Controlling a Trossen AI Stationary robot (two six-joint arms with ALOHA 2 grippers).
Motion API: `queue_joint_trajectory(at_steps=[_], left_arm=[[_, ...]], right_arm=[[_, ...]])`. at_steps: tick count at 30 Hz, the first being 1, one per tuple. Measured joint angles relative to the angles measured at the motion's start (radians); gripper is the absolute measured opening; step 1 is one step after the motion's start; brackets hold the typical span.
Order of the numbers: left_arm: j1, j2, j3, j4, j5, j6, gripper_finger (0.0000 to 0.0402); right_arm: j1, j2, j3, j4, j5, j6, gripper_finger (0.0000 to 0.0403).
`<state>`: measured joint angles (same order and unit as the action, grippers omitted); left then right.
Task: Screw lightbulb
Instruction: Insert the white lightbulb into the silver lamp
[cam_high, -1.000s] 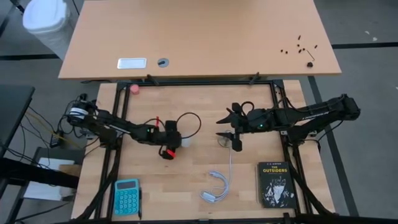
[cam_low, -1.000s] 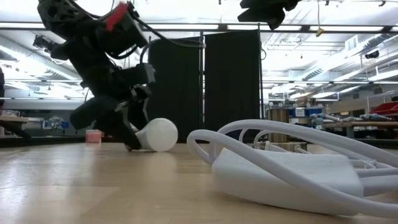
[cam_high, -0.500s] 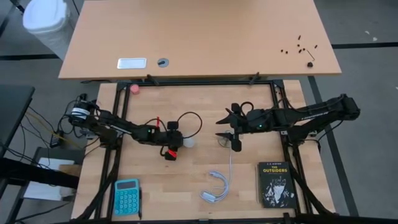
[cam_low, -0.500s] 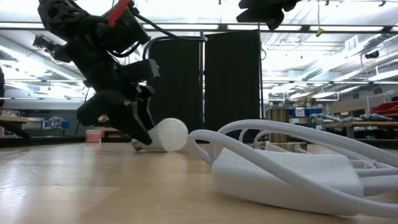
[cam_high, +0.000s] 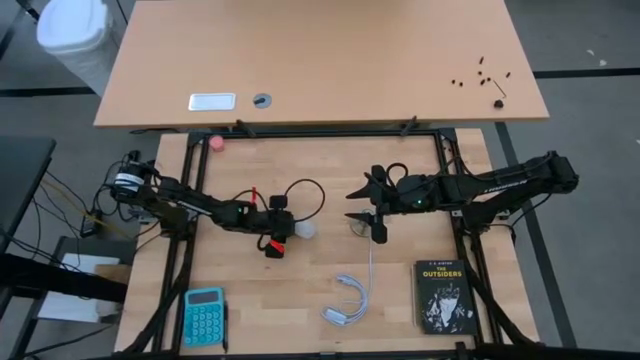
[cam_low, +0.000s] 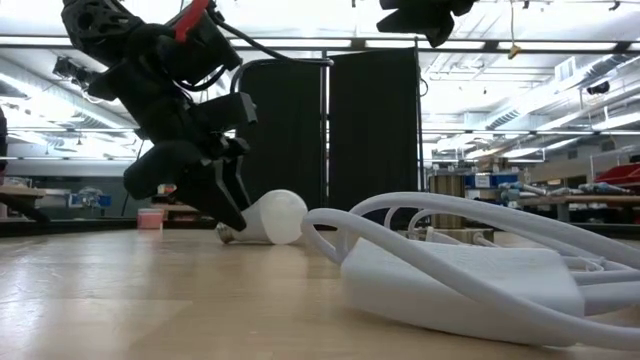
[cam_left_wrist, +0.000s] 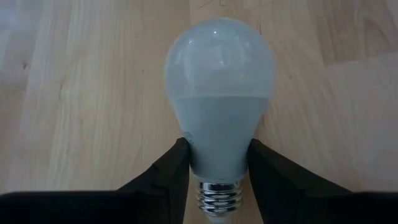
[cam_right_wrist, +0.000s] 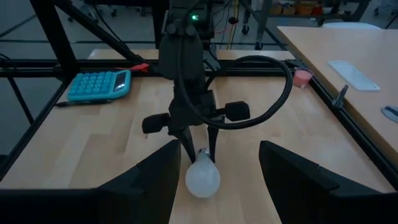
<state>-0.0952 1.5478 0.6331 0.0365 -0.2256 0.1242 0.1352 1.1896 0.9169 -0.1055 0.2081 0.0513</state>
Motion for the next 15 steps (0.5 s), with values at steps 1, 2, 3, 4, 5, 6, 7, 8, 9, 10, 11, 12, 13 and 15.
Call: queue_joint_trajectory(at_steps=[1,2,3,4,5,6,7,8,9,10,11,12,13,15], left_arm=[[0.0,0.0,0.0,0.002,0.0,-0.001,0.0153],[0.0,0.0,0.0,0.007,0.0,-0.004,0.0153],[0.0,0.0,0.0,0.013,0.001,-0.005,0.0153],[0.0,0.001,-0.001,0.021,0.001,-0.005,0.0152],[0.0,0.002,-0.001,0.031,0.0,-0.005,0.0152],[0.0,0.002,-0.001,0.043,-0.002,-0.005,0.0152],[0.0,0.002,-0.001,0.054,-0.002,-0.005,0.0152],[0.0,0.002,-0.001,0.063,-0.006,-0.006,0.0152],[0.002,0.002,-0.001,0.071,-0.01,-0.006,0.0152],[0.002,0.002,-0.001,0.079,-0.018,-0.011,0.0152],[0.002,0.002,-0.001,0.089,-0.027,-0.019,0.0151],[0.003,0.002,-0.001,0.098,-0.038,-0.024,0.0151],[0.004,0.002,-0.001,0.104,-0.045,-0.028,0.0151],[0.003,0.002,-0.001,0.111,-0.058,-0.039,0.0151]], right_arm=[[0.0,0.0,0.0,0.001,0.0,0.0,0.0229],[0.0,0.0,0.0,0.001,0.0,0.0,0.0229],[0.0,0.0,0.0,0.0,0.0,0.001,0.0229],[0.0,0.0,0.0,0.0,0.0,0.004,0.0229],[0.0,0.0,0.0,0.001,0.0,0.006,0.0229],[0.0,0.0,0.0,0.001,0.0,0.007,0.0229],[0.0,0.0,0.0,0.0,0.0,0.008,0.0229],[0.0,0.0,0.0,0.0,0.0,0.008,0.0229],[0.0,0.0,0.0,0.0,0.0,0.009,0.0229],[0.0,-0.002,0.0,0.0,0.0,0.012,0.0229],[0.0,-0.002,0.0,0.0,0.0,0.016,0.0229],[0.0,-0.002,0.0,0.0,0.002,0.016,0.0229],[0.0,-0.002,0.0,0.0,0.004,0.016,0.0229],[0.0,-0.003,0.0,0.0,0.005,0.016,0.0229]])
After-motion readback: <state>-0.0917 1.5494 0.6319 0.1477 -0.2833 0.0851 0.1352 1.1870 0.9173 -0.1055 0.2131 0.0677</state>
